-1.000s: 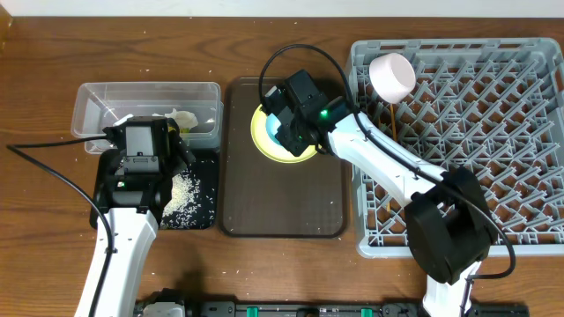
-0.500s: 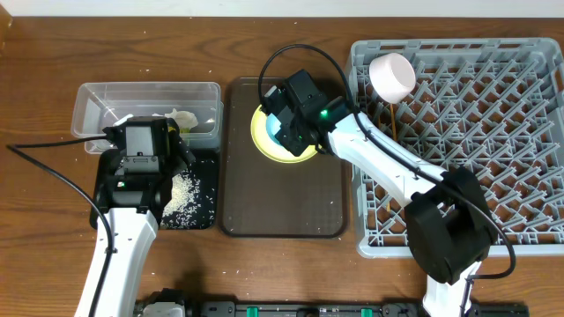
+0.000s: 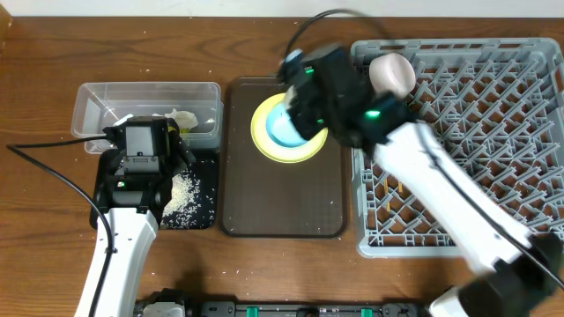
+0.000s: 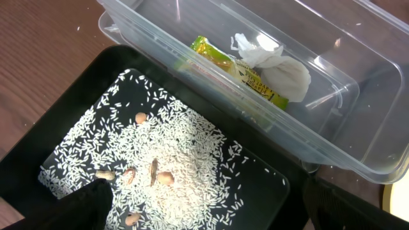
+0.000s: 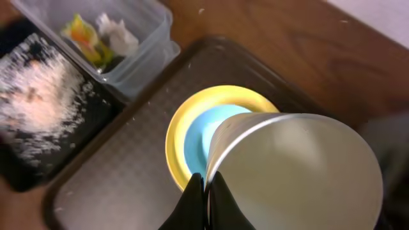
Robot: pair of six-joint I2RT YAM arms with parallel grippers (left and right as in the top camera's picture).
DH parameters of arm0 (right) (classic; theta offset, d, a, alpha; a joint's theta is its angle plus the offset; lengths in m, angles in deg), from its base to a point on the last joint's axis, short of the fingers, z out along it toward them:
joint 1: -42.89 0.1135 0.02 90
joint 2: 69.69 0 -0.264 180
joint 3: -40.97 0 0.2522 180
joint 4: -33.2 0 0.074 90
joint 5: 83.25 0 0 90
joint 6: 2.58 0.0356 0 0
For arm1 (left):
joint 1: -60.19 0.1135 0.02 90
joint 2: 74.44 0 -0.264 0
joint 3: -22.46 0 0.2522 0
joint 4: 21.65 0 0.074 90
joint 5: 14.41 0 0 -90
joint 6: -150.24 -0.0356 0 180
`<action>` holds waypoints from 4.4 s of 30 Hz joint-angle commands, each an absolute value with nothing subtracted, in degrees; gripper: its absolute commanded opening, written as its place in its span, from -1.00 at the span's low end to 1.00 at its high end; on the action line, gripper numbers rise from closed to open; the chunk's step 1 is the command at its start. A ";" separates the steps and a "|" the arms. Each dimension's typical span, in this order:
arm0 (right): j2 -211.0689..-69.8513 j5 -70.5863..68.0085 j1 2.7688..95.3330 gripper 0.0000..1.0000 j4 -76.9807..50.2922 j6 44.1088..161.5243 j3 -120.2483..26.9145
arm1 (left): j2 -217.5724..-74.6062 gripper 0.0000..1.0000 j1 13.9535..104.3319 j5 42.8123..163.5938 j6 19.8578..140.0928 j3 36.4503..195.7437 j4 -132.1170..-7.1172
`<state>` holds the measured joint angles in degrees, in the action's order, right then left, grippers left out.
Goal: Sort waste into correct bins and load items into the dishwasher rack
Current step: 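Carry white cup with right gripper into gray rack, then set white cup down in rack and open right gripper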
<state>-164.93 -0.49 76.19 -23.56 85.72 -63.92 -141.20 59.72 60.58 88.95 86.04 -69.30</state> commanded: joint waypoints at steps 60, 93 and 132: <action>-163.36 -32.60 42.40 -0.98 -11.15 81.88 -34.81 | -141.42 0.96 59.92 59.88 89.47 86.92 -69.30; -160.16 -16.99 42.37 -0.25 -21.18 79.52 -47.66 | -141.44 0.96 59.92 59.88 89.47 86.92 -69.30; -159.73 -26.98 12.30 0.09 -31.30 74.40 -57.43 | -141.42 0.96 59.92 59.88 89.47 86.92 -69.30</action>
<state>-159.31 -21.10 16.01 -30.88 77.66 -57.15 -141.20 59.72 60.60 88.95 86.04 -69.30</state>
